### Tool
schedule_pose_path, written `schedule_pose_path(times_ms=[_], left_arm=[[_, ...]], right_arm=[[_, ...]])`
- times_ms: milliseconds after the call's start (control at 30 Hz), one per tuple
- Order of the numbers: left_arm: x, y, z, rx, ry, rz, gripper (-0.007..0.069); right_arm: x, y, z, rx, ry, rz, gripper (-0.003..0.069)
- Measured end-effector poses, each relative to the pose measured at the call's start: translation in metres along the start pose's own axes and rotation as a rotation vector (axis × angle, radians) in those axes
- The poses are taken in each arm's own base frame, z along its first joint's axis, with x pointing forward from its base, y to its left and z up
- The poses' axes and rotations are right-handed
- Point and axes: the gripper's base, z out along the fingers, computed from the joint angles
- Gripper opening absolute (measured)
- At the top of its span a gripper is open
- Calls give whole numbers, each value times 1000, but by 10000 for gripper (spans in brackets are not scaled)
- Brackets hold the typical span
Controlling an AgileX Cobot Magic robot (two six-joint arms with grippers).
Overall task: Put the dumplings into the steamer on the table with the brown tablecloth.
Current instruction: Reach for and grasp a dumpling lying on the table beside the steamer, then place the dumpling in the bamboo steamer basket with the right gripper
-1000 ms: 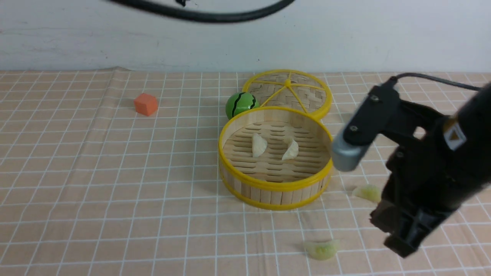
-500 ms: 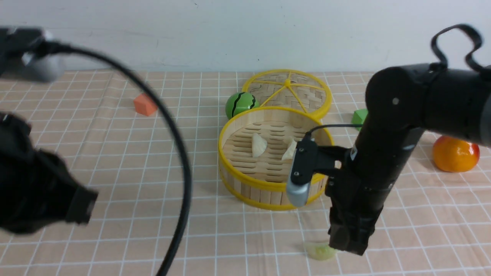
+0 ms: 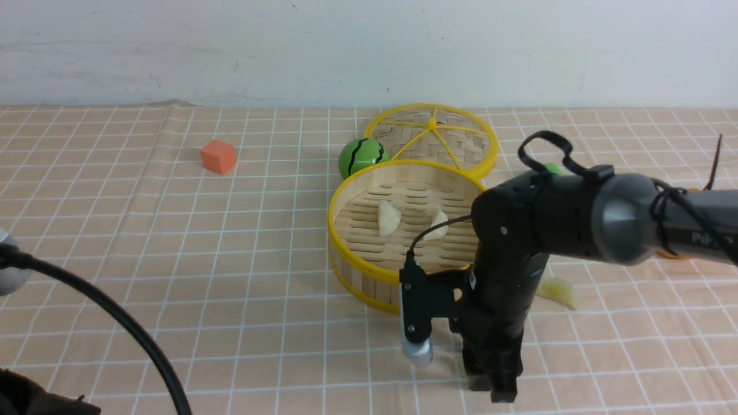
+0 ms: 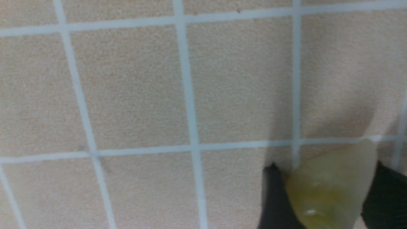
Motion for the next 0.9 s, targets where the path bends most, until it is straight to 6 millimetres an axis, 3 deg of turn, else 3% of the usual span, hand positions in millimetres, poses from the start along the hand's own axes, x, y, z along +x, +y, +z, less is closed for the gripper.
schedule_pose_path(times_ms=[33,67,233,433,467,533,633,767,900], left_arm=[[0,0,0,0,0,0,-14],[0,1,0,-6,-3,4,-14],[-1,2,0,-19,-7,11,-14],[-2,2,0,-19,-16,12,-14],[-2,2,0,-17,-23,12,-14],[-3,1,0,-14,-32,12,-14],[-4,1,0,-13,-39,13,-14],[-4,1,0,-13,-40,13,-14],[-3,1,0,-16,-30,13,-14]], right_arm=[[0,0,0,-1,2,-1,307],[-2,3,0,-6,21,-7,216],[-1,4,-8,-26,68,32,213],[-16,-10,-58,42,-17,195,213],[-25,-20,-77,96,-83,268,213],[-35,-32,-93,153,-163,376,213],[-50,-51,-107,204,-265,561,213],[-64,-76,-98,206,-322,738,213],[-75,-99,-60,175,-300,864,213]])
